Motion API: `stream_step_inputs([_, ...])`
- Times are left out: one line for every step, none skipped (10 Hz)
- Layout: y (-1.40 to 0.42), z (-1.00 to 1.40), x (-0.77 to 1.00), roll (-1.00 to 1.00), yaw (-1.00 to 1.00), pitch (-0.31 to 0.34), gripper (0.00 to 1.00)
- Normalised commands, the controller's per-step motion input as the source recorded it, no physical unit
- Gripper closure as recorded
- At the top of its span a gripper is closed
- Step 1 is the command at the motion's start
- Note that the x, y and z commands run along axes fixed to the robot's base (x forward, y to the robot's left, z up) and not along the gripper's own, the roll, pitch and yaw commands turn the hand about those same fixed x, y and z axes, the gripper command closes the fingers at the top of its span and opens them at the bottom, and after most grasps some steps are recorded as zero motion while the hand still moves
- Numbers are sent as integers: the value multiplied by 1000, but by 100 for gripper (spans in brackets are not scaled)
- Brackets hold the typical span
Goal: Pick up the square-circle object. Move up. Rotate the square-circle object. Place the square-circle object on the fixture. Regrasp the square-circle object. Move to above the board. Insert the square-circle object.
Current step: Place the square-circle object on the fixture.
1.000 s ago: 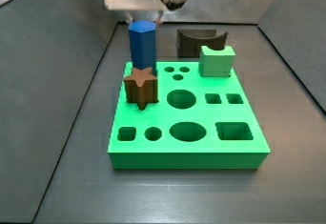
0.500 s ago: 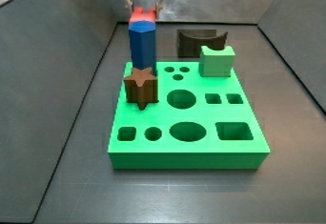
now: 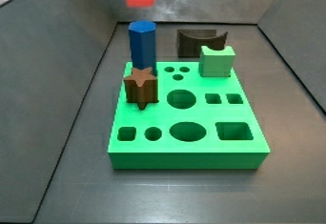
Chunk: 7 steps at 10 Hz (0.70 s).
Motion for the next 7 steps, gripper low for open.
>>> stream_step_inputs([7, 640, -8, 10, 8, 55, 100])
stream_step_inputs([9, 416, 2, 9, 8, 70, 100])
stream_step_inputs([9, 192, 11, 8, 9, 87, 100])
stream_step_inputs([-367, 111, 1000, -92, 458, -209, 100])
stream_step_inputs([-365, 94, 1000, -92, 449, -204, 100])
stream_step_inputs([-320, 76, 1000, -84, 313, -150, 100])
stream_step_inputs([-287, 67, 1000, -94, 209, -97, 100])
